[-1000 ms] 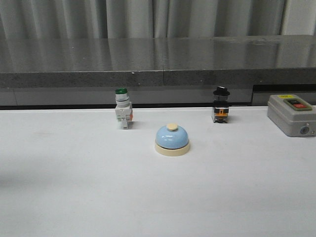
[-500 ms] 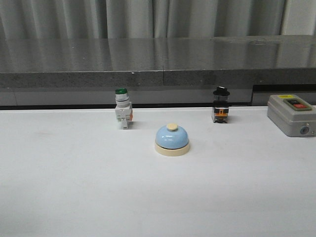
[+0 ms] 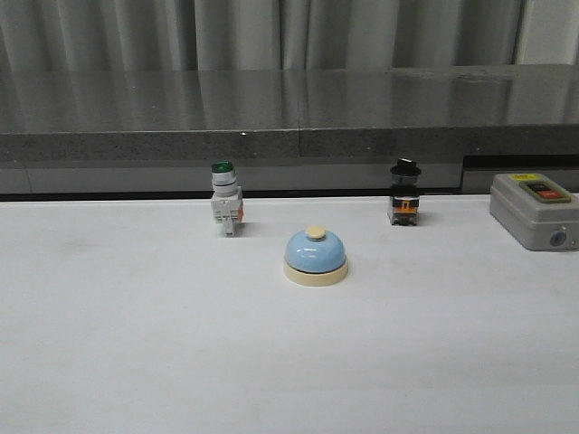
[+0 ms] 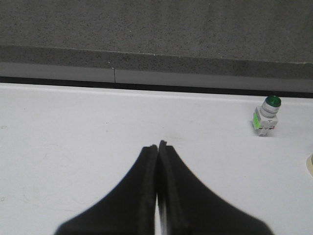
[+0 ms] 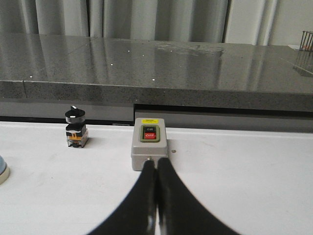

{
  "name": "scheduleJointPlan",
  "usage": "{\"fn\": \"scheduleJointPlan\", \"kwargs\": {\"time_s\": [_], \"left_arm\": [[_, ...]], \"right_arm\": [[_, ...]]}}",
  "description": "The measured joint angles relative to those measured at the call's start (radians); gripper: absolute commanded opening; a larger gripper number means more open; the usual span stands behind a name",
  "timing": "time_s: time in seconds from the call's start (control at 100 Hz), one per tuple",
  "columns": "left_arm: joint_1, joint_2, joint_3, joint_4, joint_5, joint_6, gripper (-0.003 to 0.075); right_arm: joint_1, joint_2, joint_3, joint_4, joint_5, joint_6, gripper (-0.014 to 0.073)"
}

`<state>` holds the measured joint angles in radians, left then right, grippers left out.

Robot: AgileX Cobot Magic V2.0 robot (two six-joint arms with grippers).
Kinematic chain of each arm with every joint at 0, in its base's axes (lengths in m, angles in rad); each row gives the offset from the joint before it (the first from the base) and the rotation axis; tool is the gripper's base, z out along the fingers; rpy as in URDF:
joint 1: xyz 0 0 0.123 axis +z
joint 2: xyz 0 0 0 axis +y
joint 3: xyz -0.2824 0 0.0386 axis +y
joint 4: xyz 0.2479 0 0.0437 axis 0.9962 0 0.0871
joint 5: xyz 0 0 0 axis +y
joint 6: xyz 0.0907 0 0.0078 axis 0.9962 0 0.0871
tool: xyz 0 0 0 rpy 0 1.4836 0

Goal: Place and press bell with both arms

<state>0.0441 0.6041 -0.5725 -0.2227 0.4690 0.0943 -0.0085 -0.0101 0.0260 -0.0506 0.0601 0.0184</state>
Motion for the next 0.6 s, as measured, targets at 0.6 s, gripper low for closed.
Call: {"fn": "scheduleJointPlan", "kwargs": {"time_s": [0.6], "left_arm": [[0.000, -0.411, 0.274, -0.048, -0.075, -0.017, -0.0020]], "right_arm": [[0.000, 0.000, 0.000, 0.000, 0.000, 0.000, -0.0069]]}}
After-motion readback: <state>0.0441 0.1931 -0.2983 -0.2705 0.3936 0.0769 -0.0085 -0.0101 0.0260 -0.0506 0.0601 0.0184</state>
